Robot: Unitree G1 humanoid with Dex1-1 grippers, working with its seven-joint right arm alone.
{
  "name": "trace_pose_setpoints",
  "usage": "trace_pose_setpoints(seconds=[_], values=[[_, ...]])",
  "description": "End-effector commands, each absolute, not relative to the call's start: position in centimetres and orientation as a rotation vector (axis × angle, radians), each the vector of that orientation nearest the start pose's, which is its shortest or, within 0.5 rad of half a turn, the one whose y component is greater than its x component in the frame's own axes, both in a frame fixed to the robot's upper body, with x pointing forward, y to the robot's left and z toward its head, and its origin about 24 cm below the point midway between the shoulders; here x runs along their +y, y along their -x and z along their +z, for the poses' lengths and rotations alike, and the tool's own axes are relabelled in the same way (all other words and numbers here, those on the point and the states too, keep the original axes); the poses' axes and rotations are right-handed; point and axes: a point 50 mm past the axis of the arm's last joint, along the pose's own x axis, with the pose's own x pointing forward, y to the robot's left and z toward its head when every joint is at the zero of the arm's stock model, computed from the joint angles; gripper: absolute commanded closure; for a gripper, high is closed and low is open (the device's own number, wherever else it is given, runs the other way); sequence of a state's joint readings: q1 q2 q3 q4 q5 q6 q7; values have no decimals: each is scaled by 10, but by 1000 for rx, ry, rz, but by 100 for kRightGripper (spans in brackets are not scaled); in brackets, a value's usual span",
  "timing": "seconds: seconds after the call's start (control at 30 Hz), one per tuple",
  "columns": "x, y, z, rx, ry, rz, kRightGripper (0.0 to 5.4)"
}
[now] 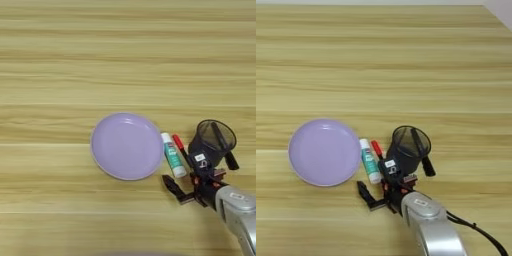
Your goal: Move the objects on the table
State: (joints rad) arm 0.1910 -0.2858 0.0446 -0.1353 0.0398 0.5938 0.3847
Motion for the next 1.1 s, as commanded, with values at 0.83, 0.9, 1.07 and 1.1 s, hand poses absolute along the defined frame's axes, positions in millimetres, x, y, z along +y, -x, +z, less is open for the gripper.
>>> trace_pose_setpoints(seconds=[0.83,0.9,1.07,1.1], values=[[-182,-219,-8,609,131,365,3],[-182,-220,-9,617,126,367,3],[-183,-223,-12,625,124,361,3],[-183,-223,-12,626,123,361,3]])
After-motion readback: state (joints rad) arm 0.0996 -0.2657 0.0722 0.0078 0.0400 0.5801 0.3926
